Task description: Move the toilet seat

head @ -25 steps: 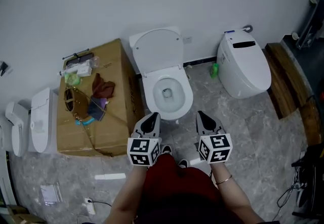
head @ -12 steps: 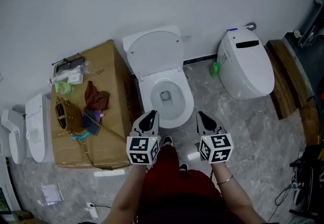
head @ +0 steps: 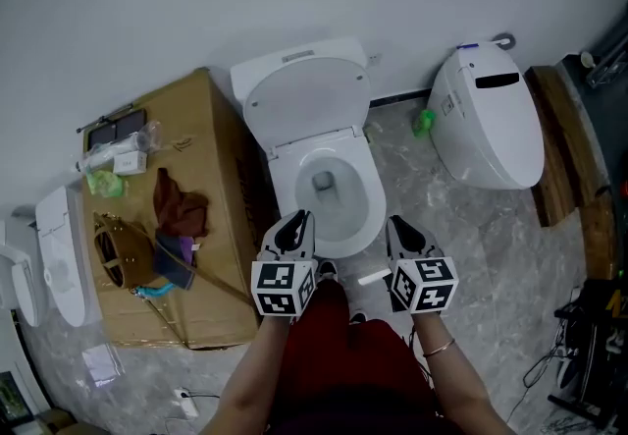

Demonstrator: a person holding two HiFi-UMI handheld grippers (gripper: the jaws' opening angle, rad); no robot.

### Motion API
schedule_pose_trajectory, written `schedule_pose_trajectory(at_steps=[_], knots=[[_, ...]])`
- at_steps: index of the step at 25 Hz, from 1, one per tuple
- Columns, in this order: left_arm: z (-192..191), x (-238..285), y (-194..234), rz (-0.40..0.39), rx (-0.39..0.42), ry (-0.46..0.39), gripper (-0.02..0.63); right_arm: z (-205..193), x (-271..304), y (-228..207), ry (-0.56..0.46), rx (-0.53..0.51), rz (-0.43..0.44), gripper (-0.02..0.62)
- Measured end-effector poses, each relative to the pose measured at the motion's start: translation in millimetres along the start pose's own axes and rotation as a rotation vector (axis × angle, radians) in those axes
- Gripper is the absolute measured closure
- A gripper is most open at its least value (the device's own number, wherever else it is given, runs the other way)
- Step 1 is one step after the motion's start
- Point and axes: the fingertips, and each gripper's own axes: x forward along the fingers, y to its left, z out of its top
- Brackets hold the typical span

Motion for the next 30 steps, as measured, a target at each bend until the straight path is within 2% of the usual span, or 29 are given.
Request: schedule_pose_trajectory(at_steps=[8,9,11,23,30], knots=[[-28.8,33.2,37.3,-0.002,-0.059,0.088,0.577,-27.4,53.3,-0.2,0.119,0.04,-0.001,0.572],[-34.0,36.2,42.2,0.005,-0.07,0.1,0.575,-32.3,58.6,-1.3,0.137,0.043,-0.001,0.565],[-45.3,41.8,50.9,0.018,-0.094,0.123,0.575,-43.2,68.0,-3.7,0.176,0.05,0.003,0.497],[-123.5,74.2,96.5,0.113,-0.271,0.261,0.512,-109.6,115.9,-32.2,0.354,0.13,0.0,0.416],[-187.4,93.7,117.6,0.168,-0.361,0.379,0.457,-154.3,145.5,-57.8,0.464,0.17,-0.006,0.351]])
